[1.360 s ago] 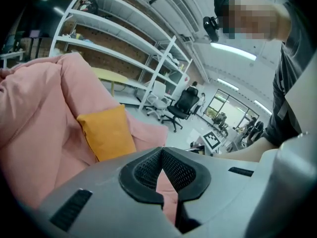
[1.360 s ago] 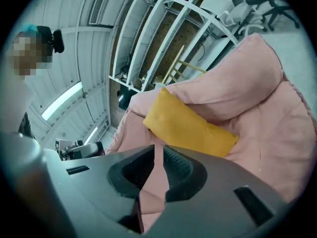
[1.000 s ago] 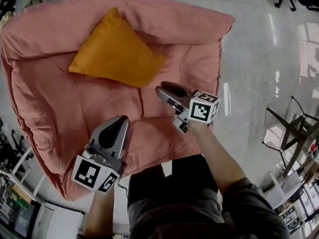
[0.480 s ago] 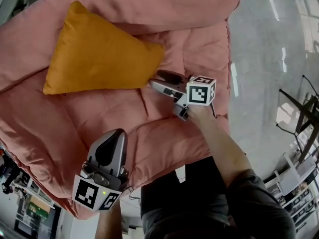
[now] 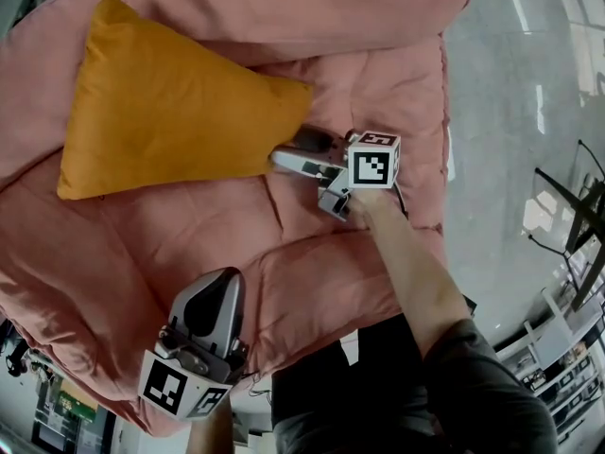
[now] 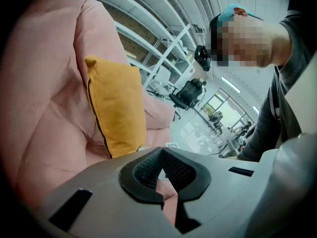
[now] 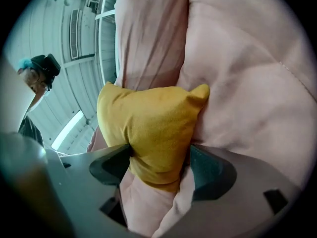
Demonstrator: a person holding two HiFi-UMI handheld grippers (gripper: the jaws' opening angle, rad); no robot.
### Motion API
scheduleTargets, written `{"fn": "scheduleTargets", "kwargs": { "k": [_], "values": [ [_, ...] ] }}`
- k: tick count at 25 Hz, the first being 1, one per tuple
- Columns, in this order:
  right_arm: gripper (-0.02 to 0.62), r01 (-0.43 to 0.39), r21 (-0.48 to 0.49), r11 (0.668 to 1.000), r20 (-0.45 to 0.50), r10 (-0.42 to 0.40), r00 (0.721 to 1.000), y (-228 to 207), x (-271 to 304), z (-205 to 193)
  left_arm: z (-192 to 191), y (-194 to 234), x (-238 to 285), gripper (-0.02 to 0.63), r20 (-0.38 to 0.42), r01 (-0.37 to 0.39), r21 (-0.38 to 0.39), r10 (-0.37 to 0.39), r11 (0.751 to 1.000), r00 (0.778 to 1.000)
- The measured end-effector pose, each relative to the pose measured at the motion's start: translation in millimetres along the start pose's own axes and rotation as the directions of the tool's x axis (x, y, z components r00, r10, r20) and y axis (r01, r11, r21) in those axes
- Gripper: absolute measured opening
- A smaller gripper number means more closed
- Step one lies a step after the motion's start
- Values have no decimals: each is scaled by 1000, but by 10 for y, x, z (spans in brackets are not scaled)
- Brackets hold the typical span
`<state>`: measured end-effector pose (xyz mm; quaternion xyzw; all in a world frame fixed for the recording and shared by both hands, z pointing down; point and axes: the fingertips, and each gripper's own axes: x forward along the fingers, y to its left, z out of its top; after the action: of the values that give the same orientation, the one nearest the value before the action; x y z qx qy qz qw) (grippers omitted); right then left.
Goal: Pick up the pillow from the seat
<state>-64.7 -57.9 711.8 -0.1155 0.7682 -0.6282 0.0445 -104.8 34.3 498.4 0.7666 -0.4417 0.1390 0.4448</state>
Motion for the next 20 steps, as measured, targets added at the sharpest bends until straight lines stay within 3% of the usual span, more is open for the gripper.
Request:
{"fn": "scheduleTargets", "kwargs": {
  "k": [10, 15, 20],
  "values": [
    [325, -192, -59, 980, -22, 191, 981, 217, 103, 99, -103, -188, -92, 11, 13, 44, 22, -44, 999, 999],
    [191, -156, -112, 982, -18, 155, 988, 295, 66, 164, -57, -9, -69, 11, 33, 47, 20, -48, 999, 998],
    [143, -96, -140, 985, 6, 98, 995, 637, -155, 171, 237, -104, -170, 11, 80, 60, 68, -65, 996, 995]
  ]
}}
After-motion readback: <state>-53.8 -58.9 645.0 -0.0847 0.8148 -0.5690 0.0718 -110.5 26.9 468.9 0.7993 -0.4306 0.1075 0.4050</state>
